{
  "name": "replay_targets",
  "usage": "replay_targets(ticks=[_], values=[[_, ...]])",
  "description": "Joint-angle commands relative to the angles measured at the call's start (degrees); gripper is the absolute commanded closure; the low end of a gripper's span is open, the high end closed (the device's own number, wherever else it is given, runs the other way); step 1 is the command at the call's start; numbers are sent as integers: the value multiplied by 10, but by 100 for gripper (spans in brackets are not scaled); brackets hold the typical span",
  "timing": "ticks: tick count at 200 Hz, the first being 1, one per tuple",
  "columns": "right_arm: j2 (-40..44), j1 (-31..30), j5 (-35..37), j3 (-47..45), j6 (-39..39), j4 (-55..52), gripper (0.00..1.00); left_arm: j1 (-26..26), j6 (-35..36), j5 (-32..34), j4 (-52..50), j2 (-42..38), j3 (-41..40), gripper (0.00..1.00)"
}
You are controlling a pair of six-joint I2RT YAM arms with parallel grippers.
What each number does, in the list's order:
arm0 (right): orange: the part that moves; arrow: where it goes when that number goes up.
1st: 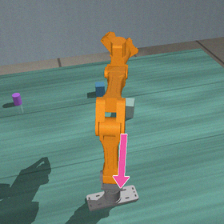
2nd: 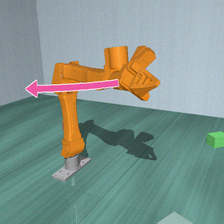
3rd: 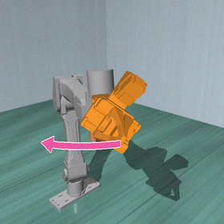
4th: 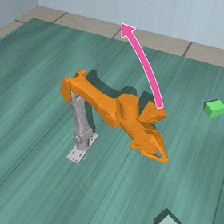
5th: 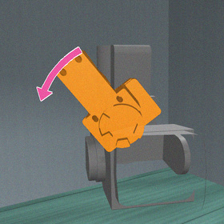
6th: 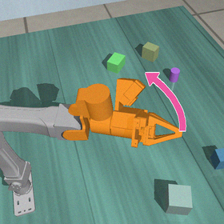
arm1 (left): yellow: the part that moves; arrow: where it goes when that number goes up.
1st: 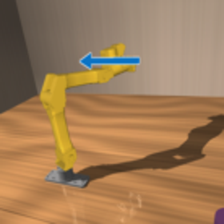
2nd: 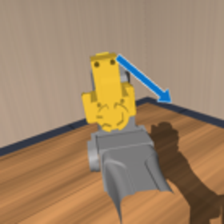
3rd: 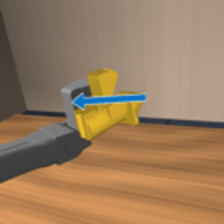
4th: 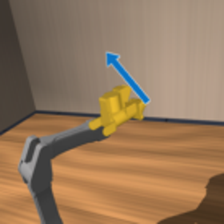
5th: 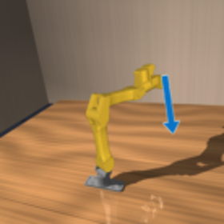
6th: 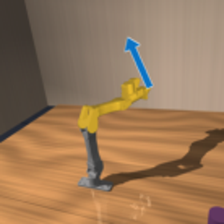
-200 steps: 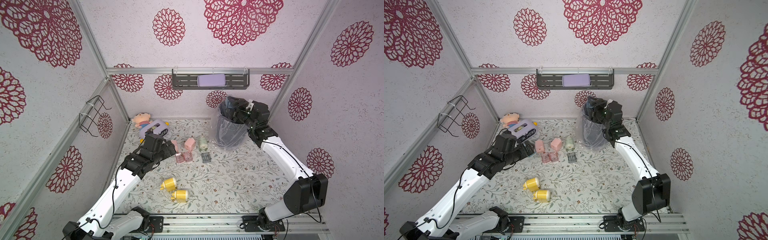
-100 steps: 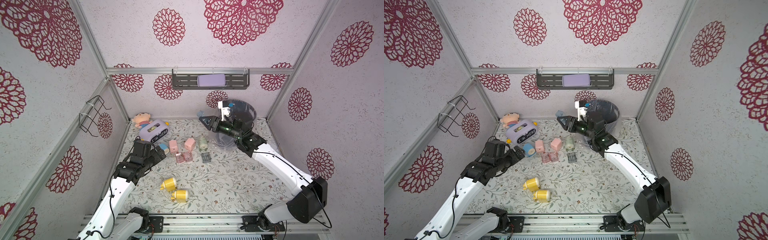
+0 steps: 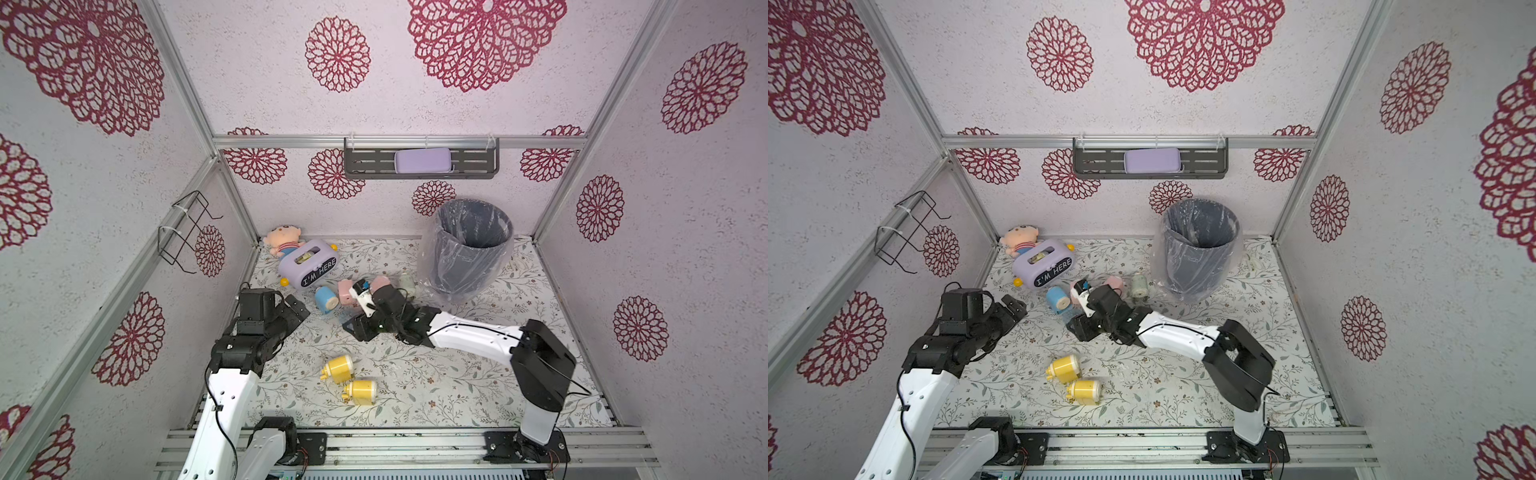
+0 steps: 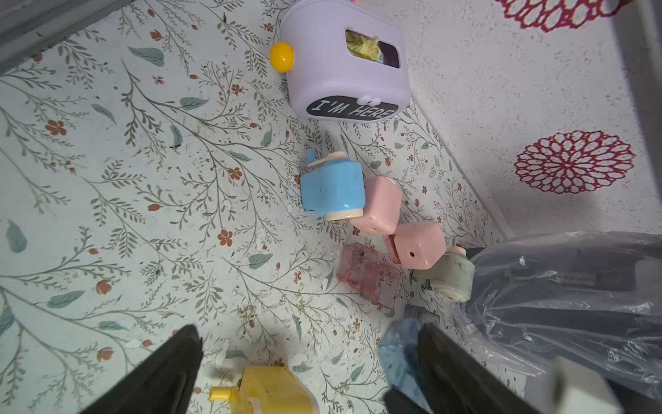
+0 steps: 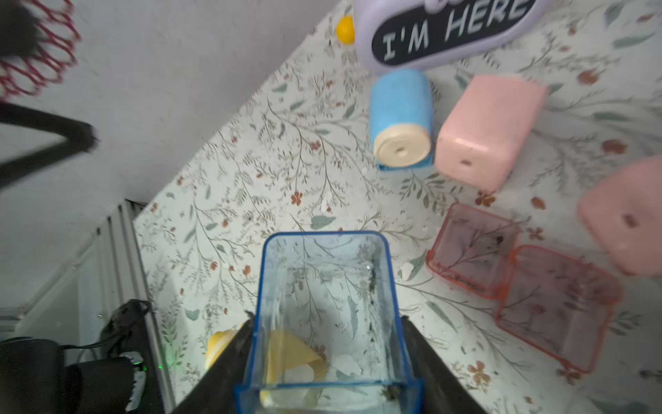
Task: Take out the pencil sharpener tray and clean the shavings
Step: Place the container at the center of the board.
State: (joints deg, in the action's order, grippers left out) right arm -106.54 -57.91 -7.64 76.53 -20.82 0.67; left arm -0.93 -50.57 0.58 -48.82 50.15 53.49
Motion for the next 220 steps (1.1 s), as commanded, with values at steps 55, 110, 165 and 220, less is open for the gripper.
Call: replay_targets(ticks=[55, 110, 165, 220], values=[[-185, -45, 146, 201, 34, -113, 64, 28, 14, -8, -38, -21, -10, 2], [-271, -45, 188, 293, 44, -154, 60, 29, 2, -24, -45, 4, -18, 3], [-330, -37, 191, 361, 48, -177, 44, 29, -29, -63, -48, 2, -42, 3], [-261, -39, 131, 313, 62, -125, 13, 22, -85, -84, -109, 24, -28, 3]])
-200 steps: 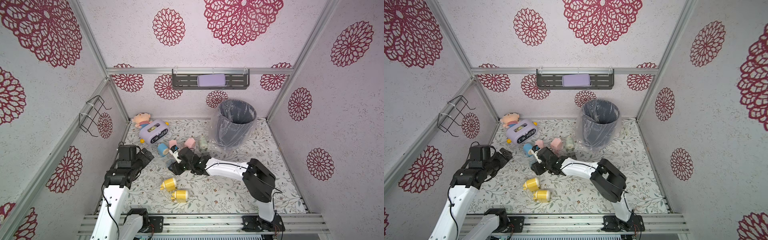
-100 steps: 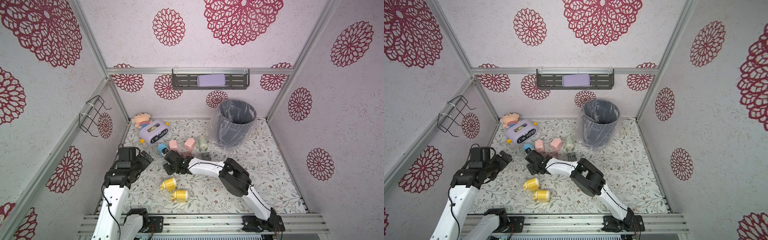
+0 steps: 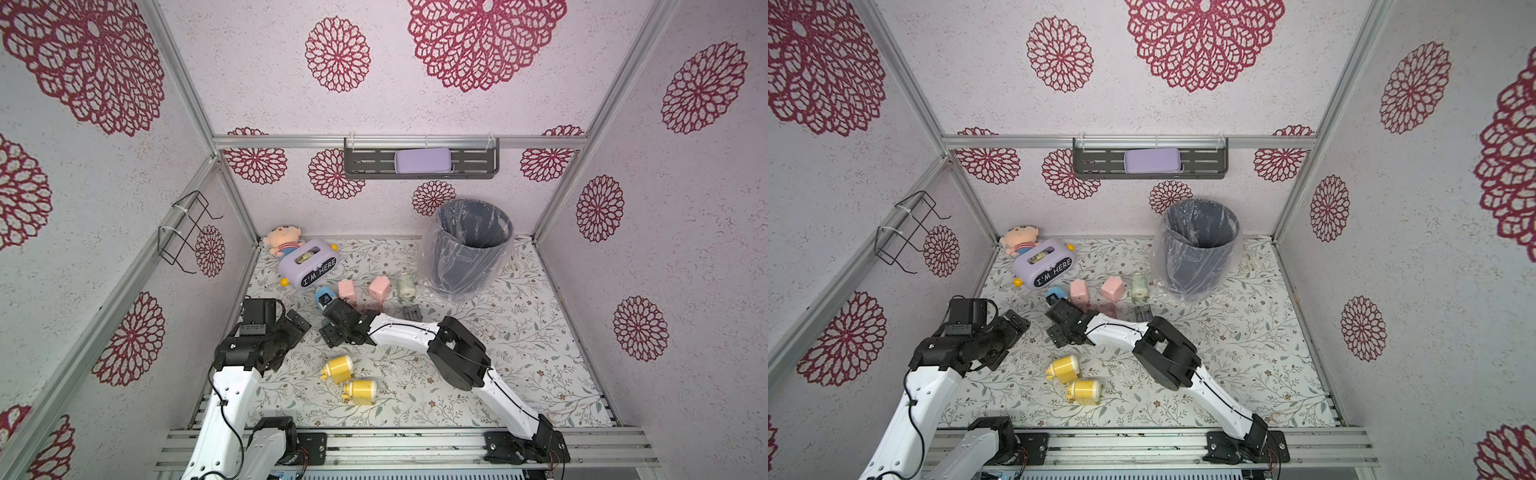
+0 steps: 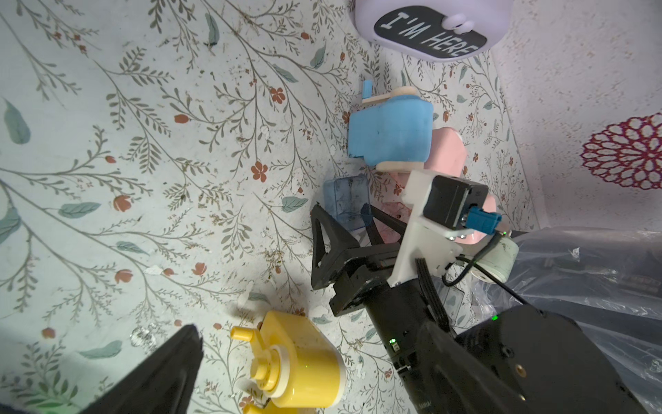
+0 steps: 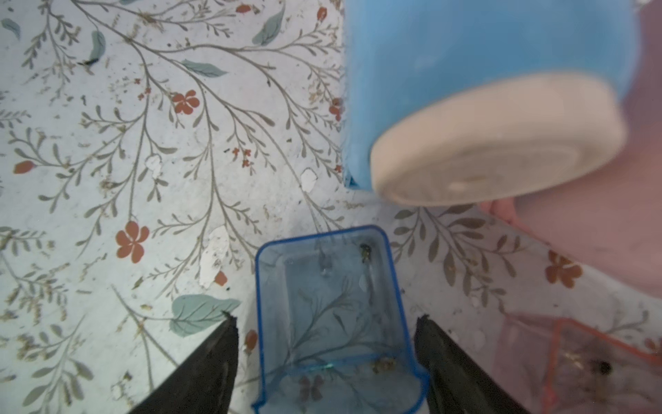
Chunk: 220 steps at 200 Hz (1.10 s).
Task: Take out the pencil sharpener tray and clean the shavings
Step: Place the container at the center of the board, then pick up the pencil sharpener from the center of the board.
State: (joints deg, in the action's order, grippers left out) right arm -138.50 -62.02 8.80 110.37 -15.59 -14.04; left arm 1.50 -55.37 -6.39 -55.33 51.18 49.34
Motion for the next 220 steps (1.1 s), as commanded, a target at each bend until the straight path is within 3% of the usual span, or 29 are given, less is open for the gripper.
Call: replay_targets(ticks=[1, 24, 83, 139, 220], values=[[60, 2, -35, -28, 10, 23, 13, -3, -38, -15, -45, 14, 15, 3], [116, 3, -63, -76, 10, 57, 1, -10, -83, -7, -100, 28, 38, 3], [322, 12, -63, -299, -2, 169, 1, -62, -206, 31, -206, 66, 106, 3], [493, 64, -43, -483, -27, 212, 1, -169, -343, 22, -170, 120, 64, 1], [631, 113, -54, -629, -50, 247, 1, -232, -404, -25, -106, 290, 91, 3]])
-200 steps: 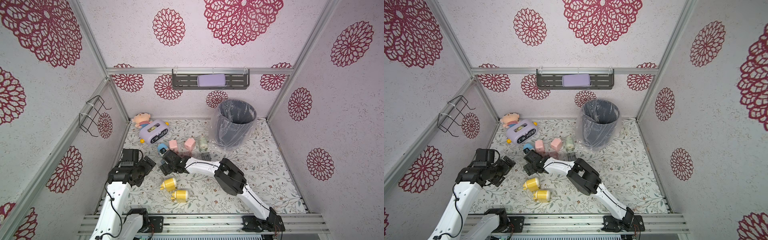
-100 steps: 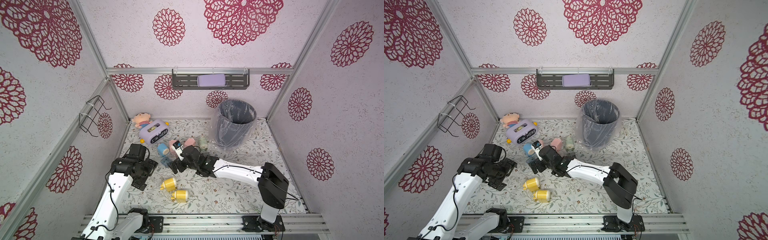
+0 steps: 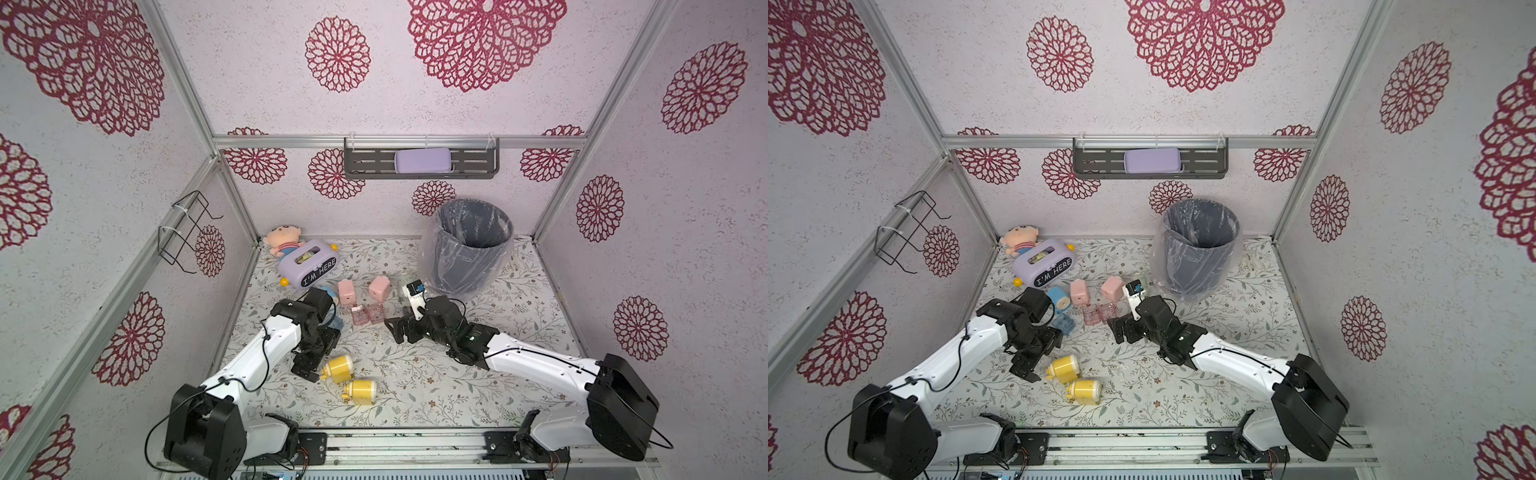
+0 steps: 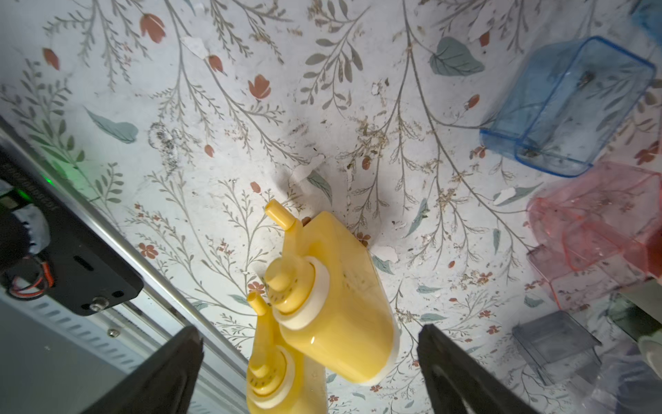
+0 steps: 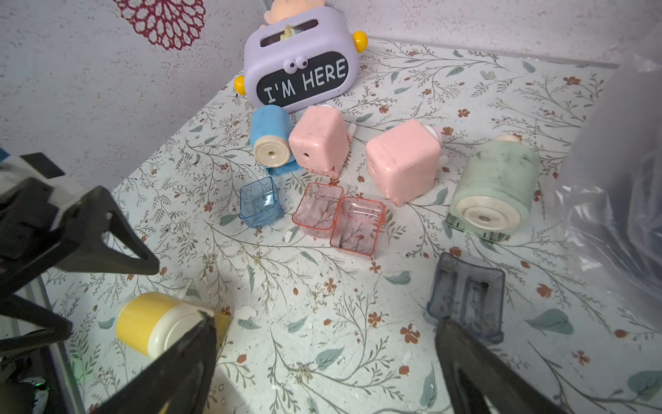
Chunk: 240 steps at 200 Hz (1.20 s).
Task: Take out the pencil sharpener tray and clean the shavings
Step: Pick up the pencil sharpener from the center of the board.
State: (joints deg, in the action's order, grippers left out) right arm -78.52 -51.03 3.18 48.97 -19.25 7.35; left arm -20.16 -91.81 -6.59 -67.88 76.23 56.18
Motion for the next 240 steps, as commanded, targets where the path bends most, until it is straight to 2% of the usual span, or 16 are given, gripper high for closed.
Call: replay_targets(ticks=[1, 88, 137, 177, 240], values=[[31, 3, 2, -16, -14, 34, 1, -16, -41, -23, 19, 41, 24, 3], [56, 5, -13, -55, -17, 57, 1, -44, -90, -47, 53, 126, 18, 1], [48, 5, -29, -66, -19, 72, 1, -74, -115, -44, 5, 112, 26, 2], [42, 5, -51, -71, -22, 85, 1, -84, -159, -32, 34, 80, -3, 3], [63, 6, -50, -82, -8, 76, 1, -83, -163, -15, 57, 123, 38, 3]])
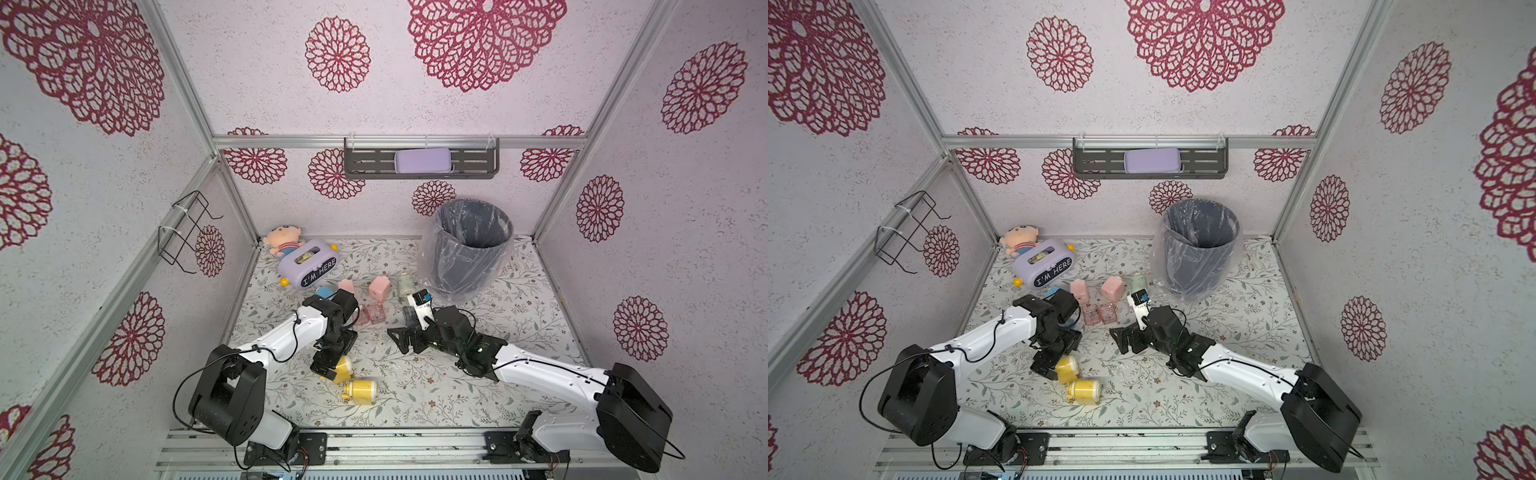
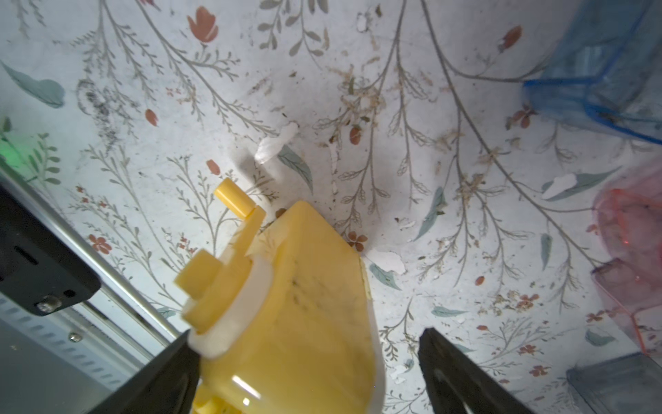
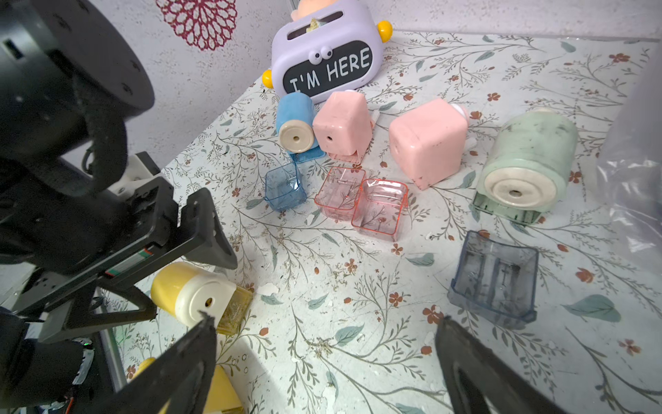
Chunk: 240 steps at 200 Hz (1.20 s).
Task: Take out the pencil sharpener tray and clean the shavings
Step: Pick up the pencil sharpener from the center of the board.
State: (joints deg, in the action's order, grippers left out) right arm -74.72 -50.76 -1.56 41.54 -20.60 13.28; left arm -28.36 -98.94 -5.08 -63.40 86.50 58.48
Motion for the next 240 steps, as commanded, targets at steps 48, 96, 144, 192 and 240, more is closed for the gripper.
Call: replay_targets(ticks=[48, 96, 144, 192, 240], values=[[34, 3, -8, -13, 9, 18, 1, 0, -105, -10, -4, 27, 8, 1], [44, 4, -9, -19, 12, 17, 1, 10, -106, 47, -43, 12, 23, 1], [50, 4, -12, -22, 11, 19, 1, 1, -104, 19, -33, 21, 27, 3], [59, 5, -24, -21, 10, 15, 1, -33, -176, -4, 14, -14, -24, 2], [67, 5, -34, -21, 12, 8, 1, -40, -216, 9, 35, -5, -17, 6]])
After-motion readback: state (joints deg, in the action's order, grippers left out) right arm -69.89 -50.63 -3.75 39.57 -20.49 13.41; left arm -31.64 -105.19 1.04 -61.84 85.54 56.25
